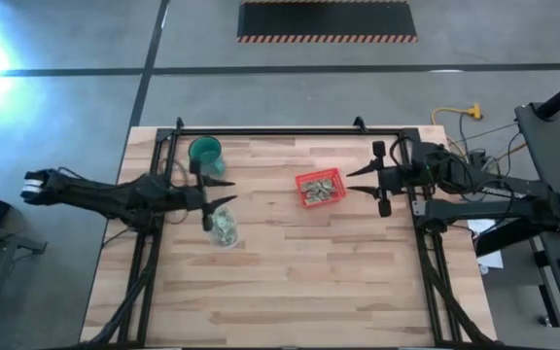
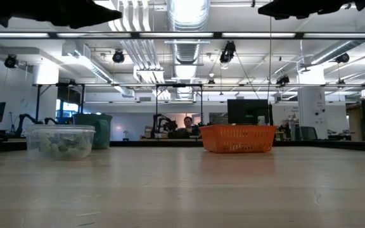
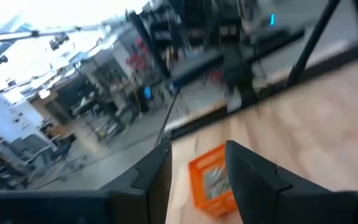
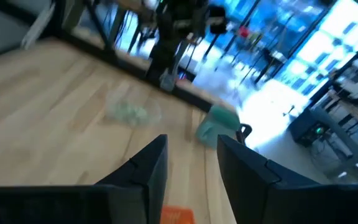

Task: Pick and place items into bin
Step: Return to Home Position

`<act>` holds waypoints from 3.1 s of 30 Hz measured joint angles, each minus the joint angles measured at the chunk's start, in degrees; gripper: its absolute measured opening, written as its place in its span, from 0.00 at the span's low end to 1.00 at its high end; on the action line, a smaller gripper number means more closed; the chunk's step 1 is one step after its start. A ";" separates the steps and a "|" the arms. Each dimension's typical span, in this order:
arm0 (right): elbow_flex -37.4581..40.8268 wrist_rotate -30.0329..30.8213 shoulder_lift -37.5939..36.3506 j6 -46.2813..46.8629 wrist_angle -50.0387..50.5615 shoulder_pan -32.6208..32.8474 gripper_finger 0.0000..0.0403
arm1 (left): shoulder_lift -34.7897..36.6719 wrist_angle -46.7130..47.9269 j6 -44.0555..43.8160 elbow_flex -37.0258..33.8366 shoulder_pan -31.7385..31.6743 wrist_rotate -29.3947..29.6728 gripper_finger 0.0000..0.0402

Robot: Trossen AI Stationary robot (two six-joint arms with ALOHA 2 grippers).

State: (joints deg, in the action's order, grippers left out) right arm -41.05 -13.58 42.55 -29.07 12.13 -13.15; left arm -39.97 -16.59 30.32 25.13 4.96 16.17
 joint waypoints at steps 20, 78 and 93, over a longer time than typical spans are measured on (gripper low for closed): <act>21.58 -0.39 -26.57 12.62 -9.41 0.00 0.30 | 32.36 -5.61 -6.96 -24.46 0.85 -5.44 0.33; 40.54 15.16 -40.88 22.46 -12.74 13.40 0.23 | 38.11 11.71 -14.91 -24.79 0.87 -9.06 0.33; 40.54 15.23 -40.88 25.69 -12.78 13.40 0.24 | 36.03 14.28 -19.52 -24.83 0.87 -8.97 0.33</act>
State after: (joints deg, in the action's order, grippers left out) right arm -0.51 1.65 1.67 -3.38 -0.64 0.25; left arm -3.94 -2.31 10.81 0.30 5.82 7.20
